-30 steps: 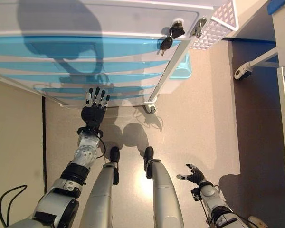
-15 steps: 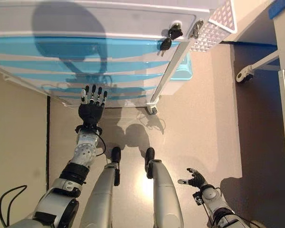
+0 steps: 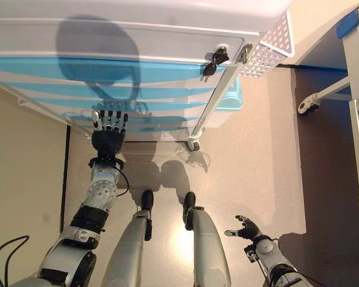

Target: Open the drawer and pick up the medicine

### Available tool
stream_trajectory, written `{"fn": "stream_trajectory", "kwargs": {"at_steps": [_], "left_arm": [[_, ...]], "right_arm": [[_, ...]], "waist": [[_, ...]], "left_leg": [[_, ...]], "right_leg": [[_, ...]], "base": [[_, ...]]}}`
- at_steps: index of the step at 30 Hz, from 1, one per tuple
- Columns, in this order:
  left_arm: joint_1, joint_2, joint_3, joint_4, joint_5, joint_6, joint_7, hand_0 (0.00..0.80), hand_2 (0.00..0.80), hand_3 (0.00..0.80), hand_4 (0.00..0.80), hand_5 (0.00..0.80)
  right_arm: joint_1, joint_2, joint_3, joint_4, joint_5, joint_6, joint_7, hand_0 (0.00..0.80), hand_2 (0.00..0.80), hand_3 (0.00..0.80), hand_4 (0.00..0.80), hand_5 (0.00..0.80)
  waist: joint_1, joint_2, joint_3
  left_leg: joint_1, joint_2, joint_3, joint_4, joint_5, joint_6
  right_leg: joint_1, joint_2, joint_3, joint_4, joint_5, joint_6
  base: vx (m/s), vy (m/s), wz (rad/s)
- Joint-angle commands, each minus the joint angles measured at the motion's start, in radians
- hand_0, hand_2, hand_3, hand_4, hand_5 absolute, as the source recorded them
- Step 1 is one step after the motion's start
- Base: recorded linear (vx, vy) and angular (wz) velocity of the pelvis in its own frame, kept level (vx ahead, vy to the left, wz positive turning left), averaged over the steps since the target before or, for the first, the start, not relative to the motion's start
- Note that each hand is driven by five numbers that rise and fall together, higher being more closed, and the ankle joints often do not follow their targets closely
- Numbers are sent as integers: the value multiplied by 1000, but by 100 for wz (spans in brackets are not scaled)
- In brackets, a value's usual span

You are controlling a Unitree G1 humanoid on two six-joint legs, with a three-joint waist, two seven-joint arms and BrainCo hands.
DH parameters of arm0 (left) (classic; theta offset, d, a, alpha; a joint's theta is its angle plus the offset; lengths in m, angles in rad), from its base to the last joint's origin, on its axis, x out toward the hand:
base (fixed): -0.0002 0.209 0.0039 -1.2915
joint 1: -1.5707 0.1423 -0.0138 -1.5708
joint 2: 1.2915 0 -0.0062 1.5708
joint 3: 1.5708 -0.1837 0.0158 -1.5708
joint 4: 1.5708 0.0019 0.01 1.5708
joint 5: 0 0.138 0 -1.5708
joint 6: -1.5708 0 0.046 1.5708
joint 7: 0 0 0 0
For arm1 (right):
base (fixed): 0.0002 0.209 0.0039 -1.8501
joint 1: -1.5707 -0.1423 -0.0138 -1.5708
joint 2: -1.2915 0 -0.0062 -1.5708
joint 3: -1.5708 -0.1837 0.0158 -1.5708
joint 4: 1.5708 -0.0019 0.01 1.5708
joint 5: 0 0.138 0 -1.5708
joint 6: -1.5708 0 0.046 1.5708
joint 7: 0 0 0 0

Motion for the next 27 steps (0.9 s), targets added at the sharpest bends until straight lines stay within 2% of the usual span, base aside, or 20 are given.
{"fn": "stream_trajectory", "kwargs": {"at_steps": [1,9,19,27], "left_arm": [[-173,92,67,-166,102,-90,-121,0,0,0,0,0],[-189,104,53,-144,131,-81,-101,0,0,0,0,0],[-247,125,-12,-86,186,-49,-98,0,0,0,0,0],[-336,94,-74,-68,191,-31,-104,0,0,0,0,0]], "right_arm": [[81,-75,20,28,-20,16,-1,0,0,0,0,0],[67,-75,19,19,-19,22,-10,0,0,0,0,0],[65,-80,27,8,-17,29,-9,0,0,0,0,0],[71,-86,41,8,0,36,-3,0,0,0,0,0]], "waist": [[-4,50,-122],[-14,58,-122],[-35,65,-130],[-59,65,-140]], "left_leg": [[-28,-40,27,40,-52,53],[-20,-35,44,37,-57,58],[14,-23,64,17,-57,60],[33,-14,63,21,-62,58]], "right_leg": [[8,-8,33,-113,162,88],[9,-2,47,-119,163,91],[32,10,64,-141,170,95],[59,24,69,-161,165,91]], "base": [[15,27,-4],[20,29,-11],[22,7,-7],[35,-29,-9]]}}
